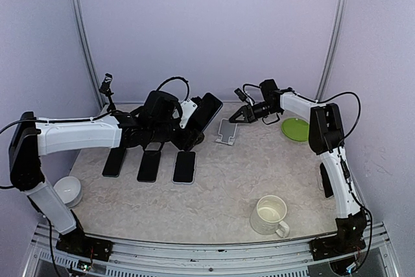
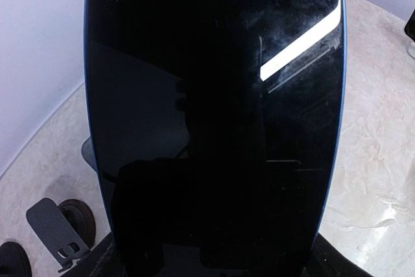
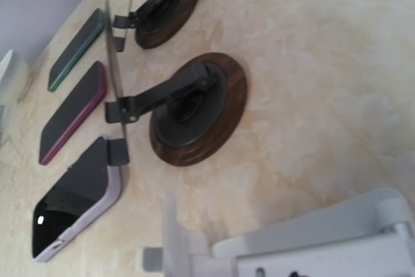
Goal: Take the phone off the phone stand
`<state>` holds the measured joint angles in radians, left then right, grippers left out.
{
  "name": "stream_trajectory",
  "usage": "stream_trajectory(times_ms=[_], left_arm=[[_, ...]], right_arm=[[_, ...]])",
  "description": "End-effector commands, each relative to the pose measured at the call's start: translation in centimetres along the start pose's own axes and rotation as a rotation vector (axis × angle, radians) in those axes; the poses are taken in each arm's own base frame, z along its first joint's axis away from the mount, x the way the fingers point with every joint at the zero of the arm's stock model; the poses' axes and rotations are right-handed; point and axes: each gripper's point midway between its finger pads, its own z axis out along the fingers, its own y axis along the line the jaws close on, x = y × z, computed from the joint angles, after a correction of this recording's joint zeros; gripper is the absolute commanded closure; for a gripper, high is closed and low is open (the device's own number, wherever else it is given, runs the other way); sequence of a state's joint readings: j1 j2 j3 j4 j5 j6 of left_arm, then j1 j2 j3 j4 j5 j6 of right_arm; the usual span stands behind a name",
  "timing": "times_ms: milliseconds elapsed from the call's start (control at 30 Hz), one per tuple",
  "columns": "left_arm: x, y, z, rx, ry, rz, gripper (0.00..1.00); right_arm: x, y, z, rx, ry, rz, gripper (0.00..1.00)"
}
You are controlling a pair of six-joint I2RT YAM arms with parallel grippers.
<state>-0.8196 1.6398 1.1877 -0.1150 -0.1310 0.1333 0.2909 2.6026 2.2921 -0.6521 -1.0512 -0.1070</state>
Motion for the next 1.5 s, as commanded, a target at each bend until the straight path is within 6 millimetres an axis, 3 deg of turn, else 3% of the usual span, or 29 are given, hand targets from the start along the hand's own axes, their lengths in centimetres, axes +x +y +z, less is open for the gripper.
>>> stream_trajectory(times_ms=[0, 200, 400, 567, 933, 1267, 1467], left_arm=[[-2.8, -2.2, -0.7, 0.028, -0.054, -0.083, 0.68], [-1.5, -3.8, -0.3, 0.002, 0.009, -0.229, 0.66], [-0.2, -6.5, 0.6, 0.047, 0.061, -0.389, 0.61], [1.4, -9.6, 1.8, 0.051, 0.144, -0.484, 0.61], [7.3, -11.9, 5.3, -0.091, 0.42, -0.623, 0.59], [8.4, -13.8, 7.8, -0.118, 0.5, -0.623, 0.5], [9.7, -13.4, 9.1, -0.163, 0.554, -0.662, 0.48]], right_arm=[[-3.4, 1.6, -2.7, 0.082, -0.052, -0.065, 0.43], [-4.4, 3.5, -5.2, 0.186, -0.068, -0.086, 0.25], [-4.8, 5.6, -8.2, 0.298, -0.077, -0.082, 0.16], [-4.3, 7.2, -11.2, 0.423, -0.092, -0.067, 0.14], [-2.2, 13.0, -16.0, 0.538, -0.199, -0.067, 0.1], [-0.4, 15.1, -18.2, 0.612, -0.209, -0.033, 0.07], [1.0, 16.1, -18.9, 0.626, -0.217, -0.005, 0.04]])
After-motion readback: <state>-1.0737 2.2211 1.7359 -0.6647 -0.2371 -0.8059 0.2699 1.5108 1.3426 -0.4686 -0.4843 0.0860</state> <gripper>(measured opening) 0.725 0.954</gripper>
